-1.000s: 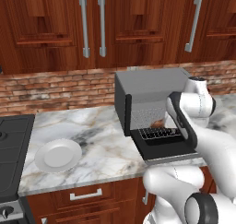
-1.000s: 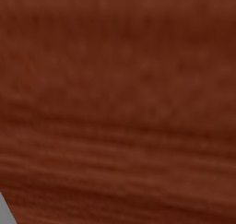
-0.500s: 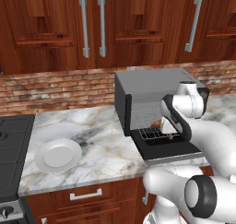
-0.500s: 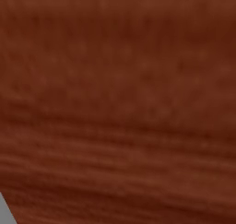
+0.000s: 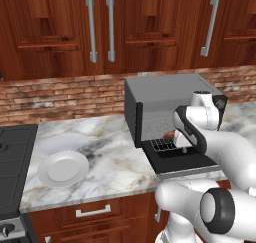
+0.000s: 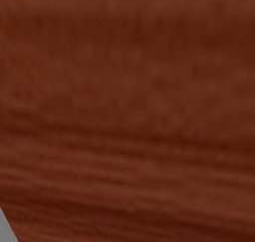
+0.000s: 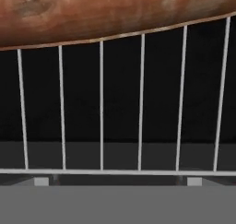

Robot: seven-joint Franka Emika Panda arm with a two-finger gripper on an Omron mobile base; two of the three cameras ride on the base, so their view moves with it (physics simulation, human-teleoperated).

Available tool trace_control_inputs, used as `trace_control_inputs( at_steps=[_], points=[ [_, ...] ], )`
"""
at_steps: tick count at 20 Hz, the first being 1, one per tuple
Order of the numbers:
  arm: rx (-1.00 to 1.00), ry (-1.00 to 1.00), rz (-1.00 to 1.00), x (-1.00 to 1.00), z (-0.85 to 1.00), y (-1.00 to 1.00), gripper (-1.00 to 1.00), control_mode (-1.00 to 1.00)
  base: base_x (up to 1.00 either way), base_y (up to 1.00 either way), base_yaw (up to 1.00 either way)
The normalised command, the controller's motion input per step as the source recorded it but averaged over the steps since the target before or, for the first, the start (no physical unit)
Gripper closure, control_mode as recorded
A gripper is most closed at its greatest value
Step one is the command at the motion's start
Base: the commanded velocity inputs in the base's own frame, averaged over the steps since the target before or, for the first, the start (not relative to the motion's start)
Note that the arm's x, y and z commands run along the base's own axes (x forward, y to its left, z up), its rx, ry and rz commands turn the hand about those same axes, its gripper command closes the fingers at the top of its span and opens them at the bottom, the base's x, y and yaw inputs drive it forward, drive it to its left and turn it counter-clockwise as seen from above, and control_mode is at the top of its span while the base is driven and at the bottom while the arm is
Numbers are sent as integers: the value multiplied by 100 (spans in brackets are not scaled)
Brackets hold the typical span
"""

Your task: Pull the toaster oven rack outwards. Pick up the baguette from the plate and place it on the toaster oven rack. Close the toaster oven door fully and set the temperature to the lowest setting.

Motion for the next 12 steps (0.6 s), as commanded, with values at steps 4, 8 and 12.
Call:
trace_control_inputs(
  at_steps=[4,8,12],
  points=[
    [0,-10,4,19,-5,-4,-100,-100,0,0,0],
    [0,-8,3,29,-2,-6,-100,-100,0,0,0],
    [0,-5,2,30,-2,-6,-100,-100,0,0,0]
  ],
)
